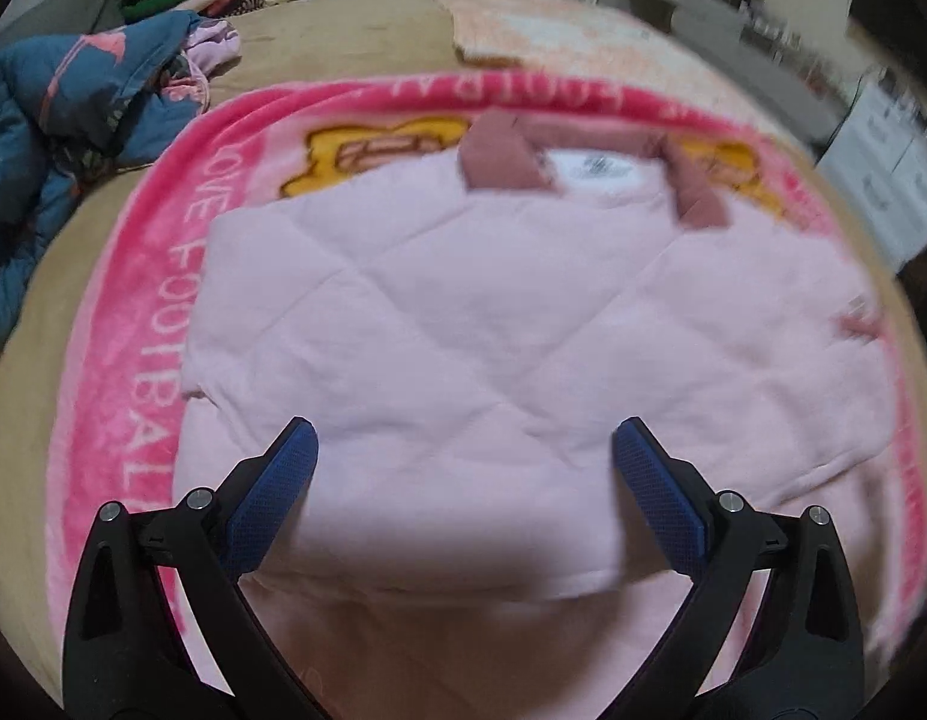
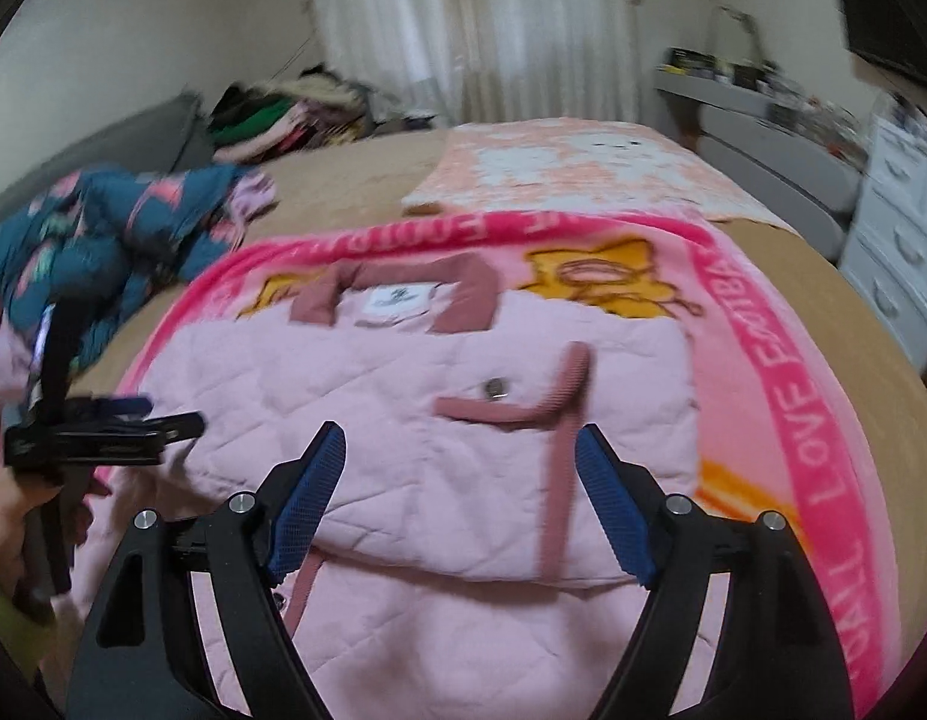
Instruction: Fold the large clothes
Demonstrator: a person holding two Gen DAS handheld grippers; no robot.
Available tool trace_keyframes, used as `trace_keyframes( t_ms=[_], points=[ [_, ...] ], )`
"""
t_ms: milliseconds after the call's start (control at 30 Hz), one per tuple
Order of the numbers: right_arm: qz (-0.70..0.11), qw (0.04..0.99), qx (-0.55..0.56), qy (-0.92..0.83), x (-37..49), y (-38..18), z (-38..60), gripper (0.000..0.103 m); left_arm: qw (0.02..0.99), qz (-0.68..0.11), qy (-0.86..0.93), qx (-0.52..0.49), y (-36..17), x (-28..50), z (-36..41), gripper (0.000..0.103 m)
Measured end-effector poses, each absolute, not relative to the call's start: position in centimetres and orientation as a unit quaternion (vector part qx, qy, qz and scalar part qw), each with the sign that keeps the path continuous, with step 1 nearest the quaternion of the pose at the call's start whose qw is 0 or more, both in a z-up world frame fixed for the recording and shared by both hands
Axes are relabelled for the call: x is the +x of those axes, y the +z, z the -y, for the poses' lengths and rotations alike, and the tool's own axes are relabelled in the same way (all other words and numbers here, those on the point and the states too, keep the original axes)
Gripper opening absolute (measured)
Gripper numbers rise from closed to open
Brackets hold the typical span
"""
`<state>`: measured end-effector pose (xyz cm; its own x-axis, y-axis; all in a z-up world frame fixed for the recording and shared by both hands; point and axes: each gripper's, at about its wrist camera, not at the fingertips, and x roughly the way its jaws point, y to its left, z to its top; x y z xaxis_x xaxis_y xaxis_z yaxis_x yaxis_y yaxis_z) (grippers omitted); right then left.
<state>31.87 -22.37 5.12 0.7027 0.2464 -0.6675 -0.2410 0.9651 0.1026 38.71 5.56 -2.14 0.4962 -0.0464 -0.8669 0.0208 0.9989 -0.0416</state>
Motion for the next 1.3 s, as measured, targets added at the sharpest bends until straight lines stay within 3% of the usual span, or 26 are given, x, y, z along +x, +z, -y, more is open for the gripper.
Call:
trace_keyframes(
  t_ms=[333,500,767,1000,1300],
  points=[
    [-0.396,0.901,-0.056,0.166,35.5,2.8,15.4,0.078,0.854,-0.517,-0.039,-0.038,-5.3,38.9,-7.3,0.095],
    [-0.483,0.863,-0.069,0.132,39.0,-2.2,14.4,0.08,0.856,-0.515,-0.042,-0.039,-5.5,39.1,-7.5,0.095],
    [-0.481,0.866,-0.084,0.108,39.6,-5.2,13.7,0.083,0.861,-0.507,-0.038,-0.028,-6.5,39.7,-7.3,0.095],
    [-0.472,0.871,-0.052,0.124,38.4,-3.3,14.8,0.082,0.863,-0.502,-0.039,-0.037,-5.6,39.2,-7.6,0.095],
    [-0.442,0.886,-0.006,0.142,35.0,1.0,17.7,0.09,0.871,-0.489,-0.022,-0.035,-2.4,36.6,-7.7,0.095]
  ],
)
